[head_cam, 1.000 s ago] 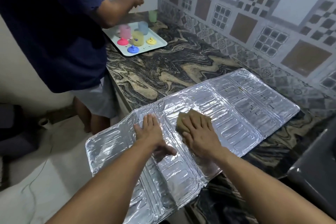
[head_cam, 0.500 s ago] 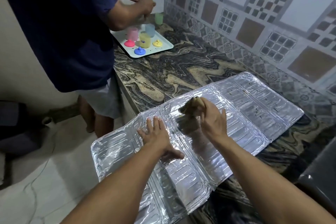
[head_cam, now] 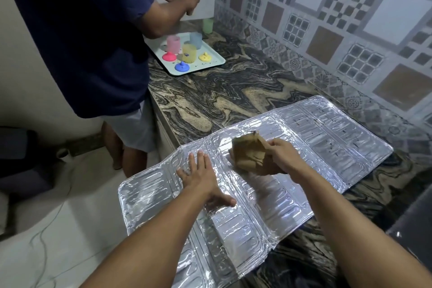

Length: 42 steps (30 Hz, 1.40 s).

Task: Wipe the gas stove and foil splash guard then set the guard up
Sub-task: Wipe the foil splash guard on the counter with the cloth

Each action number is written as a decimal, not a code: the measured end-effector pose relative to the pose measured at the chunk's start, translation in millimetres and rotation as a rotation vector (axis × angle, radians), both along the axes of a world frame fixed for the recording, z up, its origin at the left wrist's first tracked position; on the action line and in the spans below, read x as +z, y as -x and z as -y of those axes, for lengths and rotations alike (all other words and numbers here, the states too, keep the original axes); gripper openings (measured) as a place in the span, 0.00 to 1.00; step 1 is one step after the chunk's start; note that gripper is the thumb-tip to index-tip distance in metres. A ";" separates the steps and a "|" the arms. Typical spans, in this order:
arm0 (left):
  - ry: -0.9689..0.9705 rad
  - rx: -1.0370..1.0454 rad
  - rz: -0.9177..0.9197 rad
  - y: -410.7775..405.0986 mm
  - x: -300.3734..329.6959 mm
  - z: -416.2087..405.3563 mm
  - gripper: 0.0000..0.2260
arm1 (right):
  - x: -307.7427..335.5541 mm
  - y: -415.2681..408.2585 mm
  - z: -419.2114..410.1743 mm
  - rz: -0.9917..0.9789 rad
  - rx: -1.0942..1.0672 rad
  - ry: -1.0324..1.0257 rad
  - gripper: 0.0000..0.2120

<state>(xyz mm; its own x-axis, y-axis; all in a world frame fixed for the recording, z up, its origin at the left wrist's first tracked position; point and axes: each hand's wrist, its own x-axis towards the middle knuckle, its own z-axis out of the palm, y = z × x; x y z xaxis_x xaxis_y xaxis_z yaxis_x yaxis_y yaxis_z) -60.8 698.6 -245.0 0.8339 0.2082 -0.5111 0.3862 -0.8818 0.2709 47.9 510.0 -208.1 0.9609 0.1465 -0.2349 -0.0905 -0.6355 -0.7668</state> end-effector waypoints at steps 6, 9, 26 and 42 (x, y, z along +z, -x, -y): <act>-0.011 -0.002 -0.006 -0.7 -1.1 0.8 0.70 | 1.7 8.5 22.1 0.325 -0.286 0.503 0.19; -0.027 -0.001 -0.010 -3.2 1.7 1.5 0.70 | -5.2 20.3 6.7 0.510 -0.034 0.344 0.12; -0.041 -0.016 0.004 -0.8 -2.8 -0.2 0.70 | -58.2 19.9 -8.9 0.482 0.882 0.607 0.26; -0.108 -0.015 -0.110 -9.5 6.0 3.8 0.70 | -63.4 -49.1 -51.6 0.471 0.694 0.725 0.27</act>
